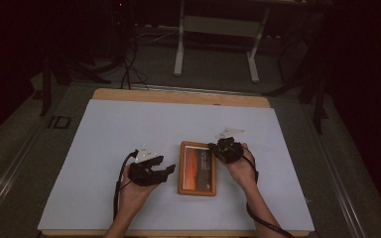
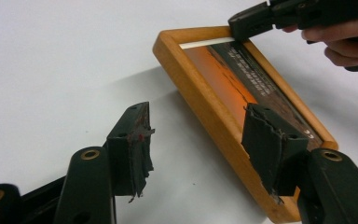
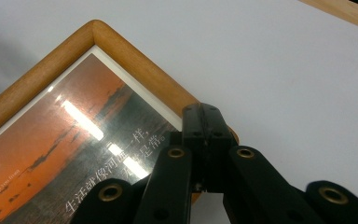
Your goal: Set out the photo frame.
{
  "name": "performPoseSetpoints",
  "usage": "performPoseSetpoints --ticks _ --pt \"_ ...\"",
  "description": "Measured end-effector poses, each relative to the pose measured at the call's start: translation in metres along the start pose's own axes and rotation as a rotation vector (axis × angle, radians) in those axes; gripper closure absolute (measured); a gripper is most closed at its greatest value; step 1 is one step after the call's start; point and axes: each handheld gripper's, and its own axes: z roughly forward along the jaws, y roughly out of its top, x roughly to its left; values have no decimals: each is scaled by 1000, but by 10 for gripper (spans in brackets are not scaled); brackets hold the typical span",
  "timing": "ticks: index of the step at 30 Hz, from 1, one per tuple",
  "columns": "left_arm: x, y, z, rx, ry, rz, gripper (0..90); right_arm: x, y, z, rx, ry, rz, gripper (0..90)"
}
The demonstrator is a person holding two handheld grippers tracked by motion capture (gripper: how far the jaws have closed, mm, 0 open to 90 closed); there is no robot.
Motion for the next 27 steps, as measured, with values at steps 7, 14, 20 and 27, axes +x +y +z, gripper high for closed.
performPoseSetpoints --ticks 7,14,20,27 --pt "-3 2 -2 -1 -11 3 417 -3 -2 1 3 4 14 900" --pt "-3 3 -2 3 -32 -9 405 -10 -8 2 6 15 53 900" --pt "-8 3 1 29 -86 2 389 -13 -11 4 16 12 58 900" --pt "-9 4 2 32 -110 -12 381 -17 -17 8 34 1 68 900"
